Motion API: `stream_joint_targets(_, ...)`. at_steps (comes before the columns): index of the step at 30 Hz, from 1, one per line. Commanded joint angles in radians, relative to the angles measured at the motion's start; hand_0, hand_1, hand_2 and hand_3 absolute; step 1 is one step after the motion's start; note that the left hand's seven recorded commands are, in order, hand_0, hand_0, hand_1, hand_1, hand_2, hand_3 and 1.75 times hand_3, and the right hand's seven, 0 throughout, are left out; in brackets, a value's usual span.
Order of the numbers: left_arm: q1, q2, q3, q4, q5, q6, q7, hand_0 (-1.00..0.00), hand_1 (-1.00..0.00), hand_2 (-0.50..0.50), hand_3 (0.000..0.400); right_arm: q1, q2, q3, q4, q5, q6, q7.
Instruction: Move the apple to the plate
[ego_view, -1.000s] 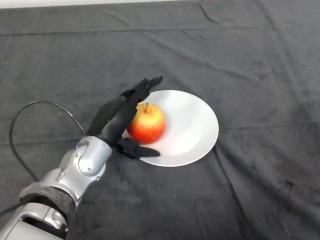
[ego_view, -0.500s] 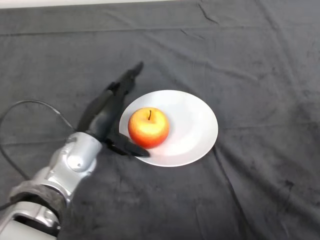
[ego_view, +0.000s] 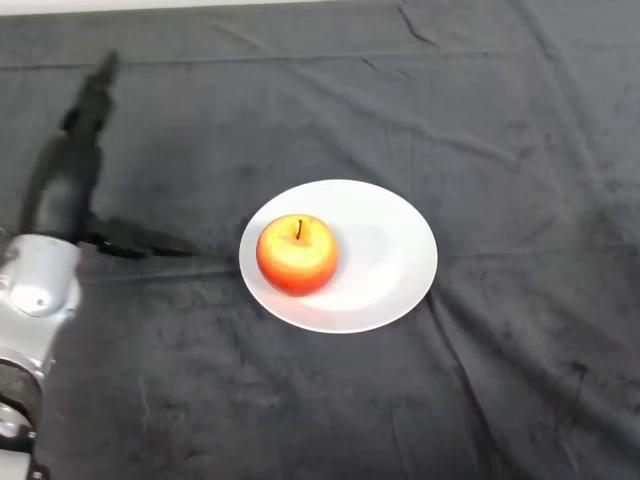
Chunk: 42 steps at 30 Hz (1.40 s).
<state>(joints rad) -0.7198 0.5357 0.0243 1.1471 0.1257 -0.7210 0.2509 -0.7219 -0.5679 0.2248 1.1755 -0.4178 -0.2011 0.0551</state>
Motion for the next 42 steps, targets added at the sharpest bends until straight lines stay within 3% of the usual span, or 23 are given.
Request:
stream_joint_targets(1,0.057,0.062,0.041,0.044,-0.029,-0.009,0.026,0.0,0.0,0.0,0.0,-0.001,-0.027,0.011,0.006,-0.0046,-0.003,-0.0084)
stream_joint_targets(19,0.175,0.175,0.157,0.065,-0.087,0.063,0.102,0.0,0.0,0.0,0.0,-0.001,-0.027,0.0112,0.007,-0.0047,-0.003,-0.0084)
stream_joint_targets(28,0.206,0.177,0.183,0.06,-0.093,0.093,0.153,0.0,0.0,0.0,0.0,-0.001,-0.027,0.0112,0.007,-0.0047,-0.003,-0.0085)
stream_joint_targets(42,0.264,0.197,0.226,0.05,-0.119,0.127,0.16,0.0,0.0,0.0,0.0,-0.001,-0.027,0.0112,0.007,-0.0046,-0.003,-0.0085)
